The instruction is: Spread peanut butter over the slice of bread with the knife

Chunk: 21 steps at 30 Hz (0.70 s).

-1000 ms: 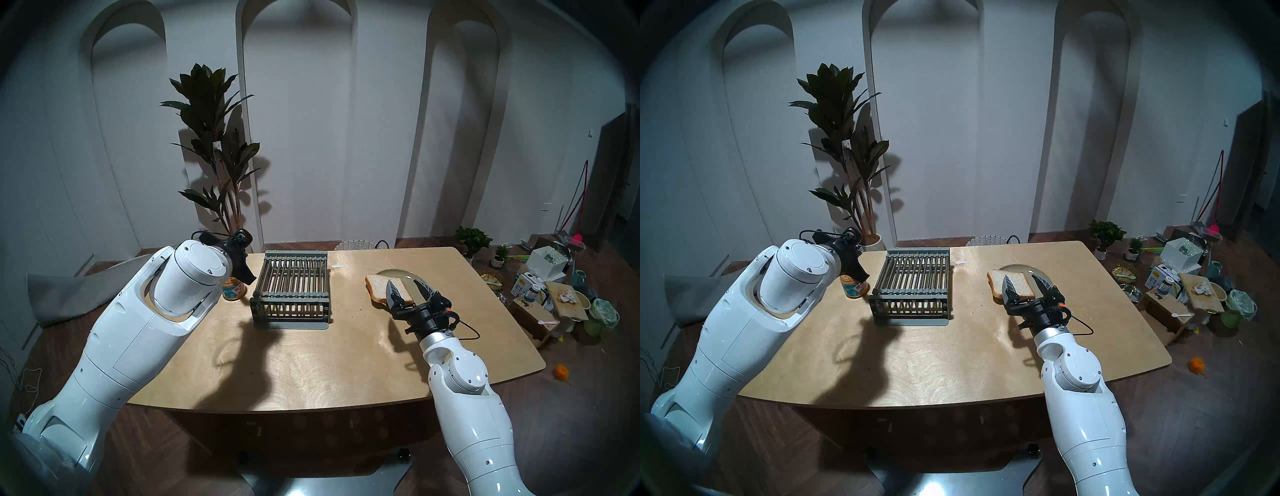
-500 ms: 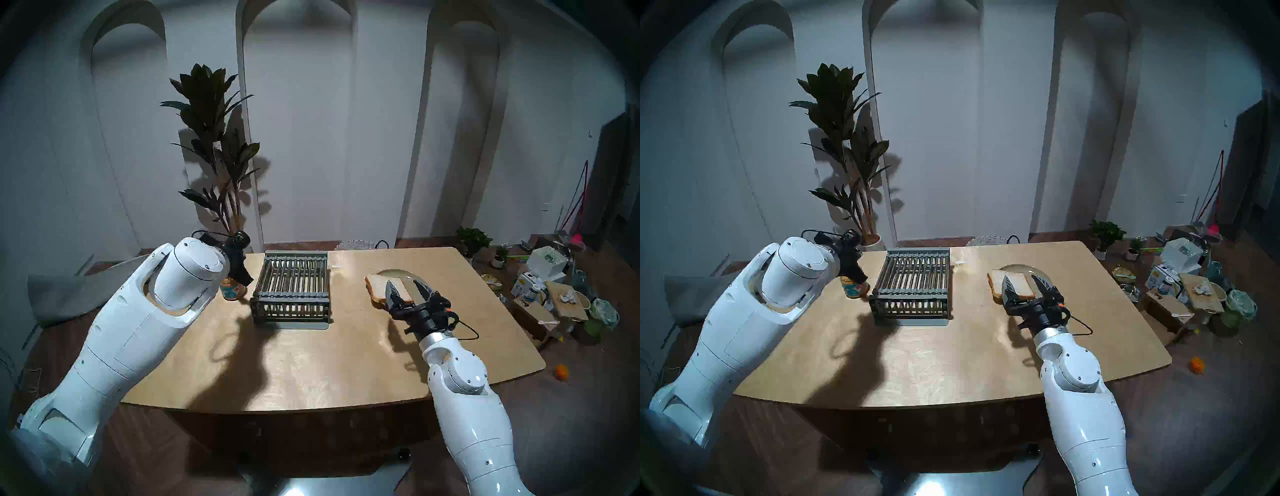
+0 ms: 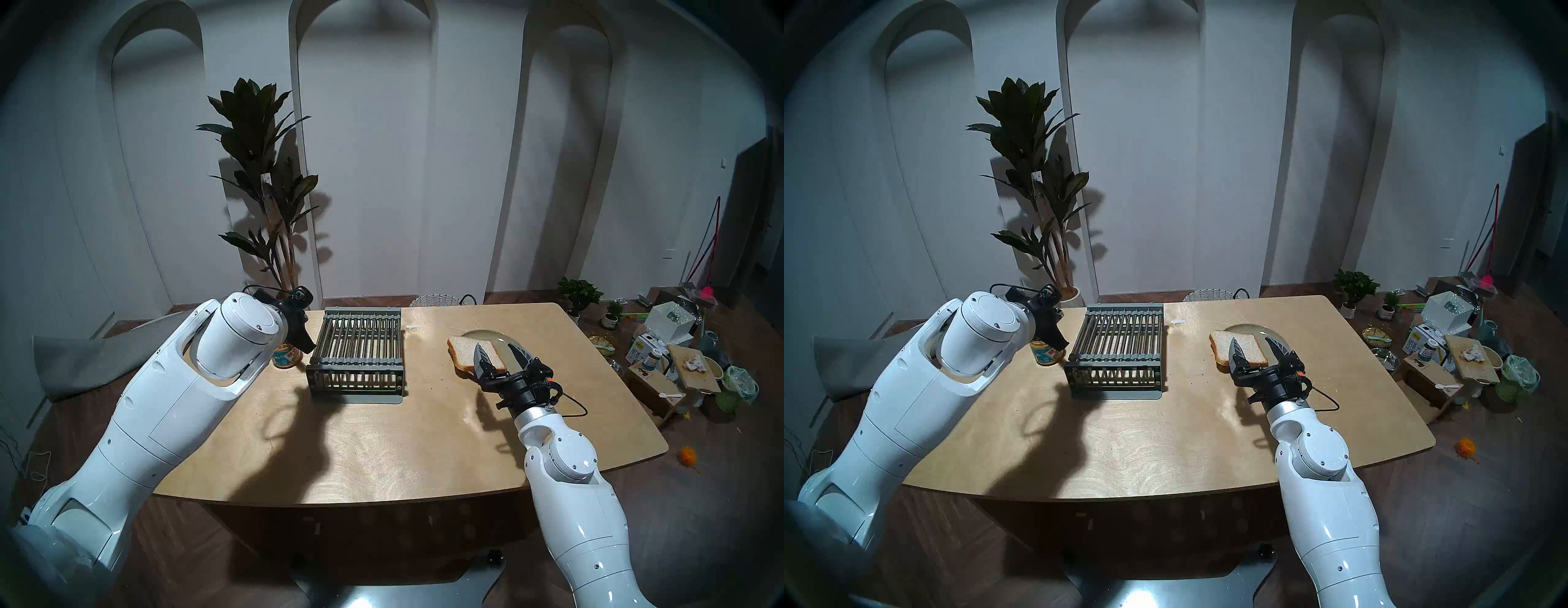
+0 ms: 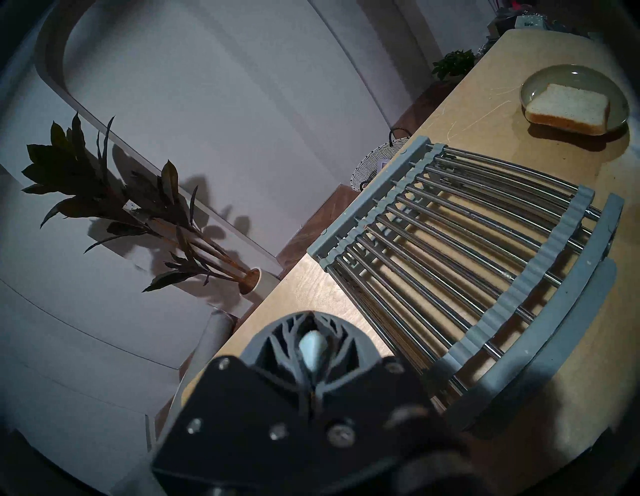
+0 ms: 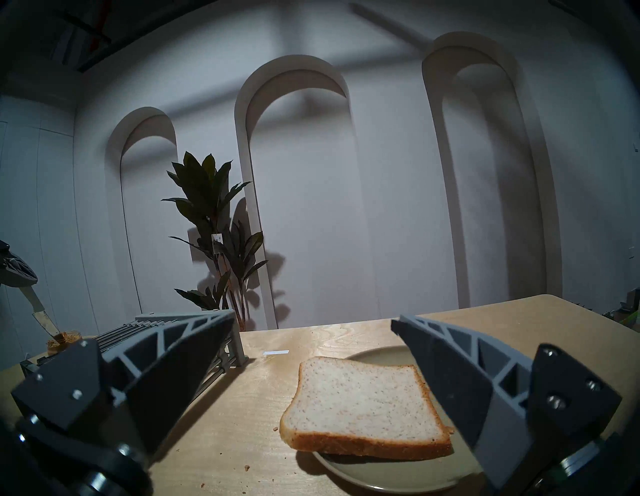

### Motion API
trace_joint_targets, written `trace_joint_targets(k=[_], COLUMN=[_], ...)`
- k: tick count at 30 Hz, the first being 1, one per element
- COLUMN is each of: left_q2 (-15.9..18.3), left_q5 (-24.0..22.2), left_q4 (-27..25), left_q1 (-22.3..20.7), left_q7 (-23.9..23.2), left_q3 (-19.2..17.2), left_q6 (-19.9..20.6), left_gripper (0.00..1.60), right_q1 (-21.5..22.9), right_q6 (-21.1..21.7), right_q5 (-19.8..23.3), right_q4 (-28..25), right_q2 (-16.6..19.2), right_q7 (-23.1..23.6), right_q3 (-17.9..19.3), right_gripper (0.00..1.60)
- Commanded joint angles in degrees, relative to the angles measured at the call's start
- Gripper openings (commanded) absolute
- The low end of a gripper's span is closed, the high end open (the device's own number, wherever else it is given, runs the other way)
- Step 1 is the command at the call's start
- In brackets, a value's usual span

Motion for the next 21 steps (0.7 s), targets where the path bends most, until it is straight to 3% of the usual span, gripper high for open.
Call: trace_joint_targets(k=[1, 16, 21], left_q2=[0.06, 0.12, 1.01], left_q5=[1.29, 0.46, -0.49], left_q4=[1.08, 3.08, 3.38], left_q1=[-2.07, -2.97, -3.85], left_q7=[0.73, -1.72, -4.58], left_q3=[0.15, 0.20, 0.08], left_q6=[-0.89, -3.15, -3.65], left_gripper=[0.00, 0.00, 0.00], right_q1=[0.69, 0.38, 0.36], right_q6=[-0.25, -0.19, -0.19], right_q5=[-0.18, -0.93, -1.17], right_q4=[-1.19, -1.77, -1.87], right_q2=[0.12, -0.04, -0.15], right_q7=[0.04, -0.40, -0.47], right_q3=[-0.04, -0.34, -0.49], right_gripper=[1.60, 1.60, 1.60])
